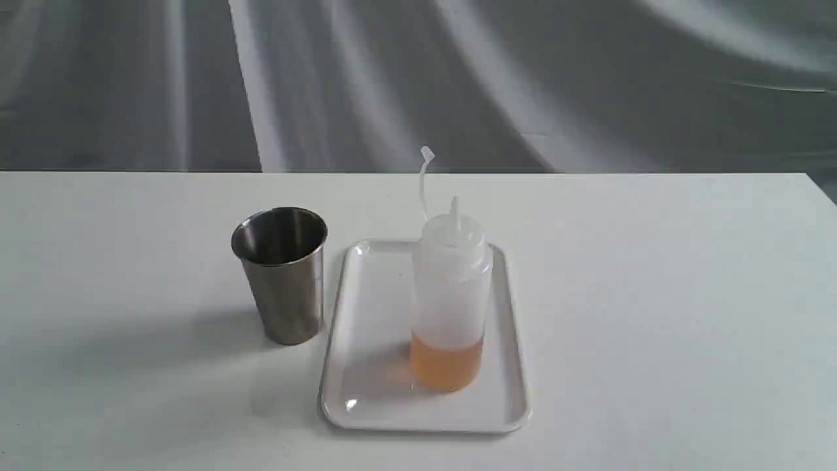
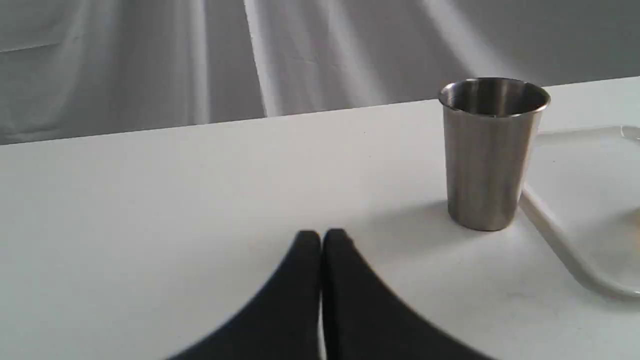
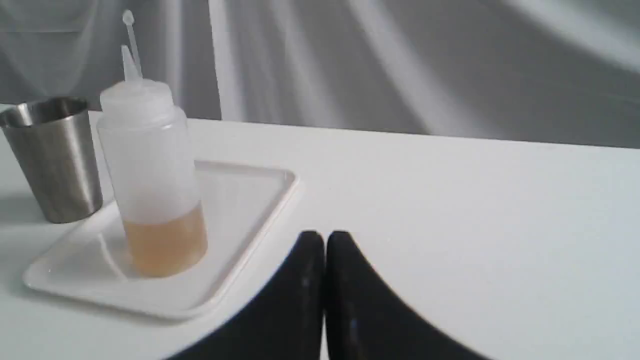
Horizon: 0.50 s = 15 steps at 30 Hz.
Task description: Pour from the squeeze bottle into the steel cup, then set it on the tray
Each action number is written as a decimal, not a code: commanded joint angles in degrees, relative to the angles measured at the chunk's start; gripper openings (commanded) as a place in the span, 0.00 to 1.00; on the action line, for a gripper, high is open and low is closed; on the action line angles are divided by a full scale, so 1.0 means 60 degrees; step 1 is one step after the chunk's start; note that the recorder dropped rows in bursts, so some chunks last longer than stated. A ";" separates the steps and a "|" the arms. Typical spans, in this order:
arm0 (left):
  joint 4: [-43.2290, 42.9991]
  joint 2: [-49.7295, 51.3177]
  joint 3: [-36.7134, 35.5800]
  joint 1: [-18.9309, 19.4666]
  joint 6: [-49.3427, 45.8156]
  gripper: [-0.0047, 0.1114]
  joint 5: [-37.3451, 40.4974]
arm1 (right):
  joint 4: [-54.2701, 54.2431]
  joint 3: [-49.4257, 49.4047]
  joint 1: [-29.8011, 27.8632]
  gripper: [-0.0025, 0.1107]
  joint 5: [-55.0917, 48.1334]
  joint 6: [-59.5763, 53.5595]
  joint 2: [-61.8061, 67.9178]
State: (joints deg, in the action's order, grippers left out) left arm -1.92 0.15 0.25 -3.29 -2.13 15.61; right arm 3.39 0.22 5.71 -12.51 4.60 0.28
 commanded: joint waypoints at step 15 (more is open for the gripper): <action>0.0006 -0.0024 -0.0042 -0.0055 0.0017 0.04 -0.0066 | 0.0442 -0.0037 -0.0068 0.02 -0.1178 0.0021 -0.0047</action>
State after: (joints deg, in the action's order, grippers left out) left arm -1.92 0.15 0.25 -3.29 -2.13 15.61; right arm 5.51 0.22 5.71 -19.50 4.60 0.28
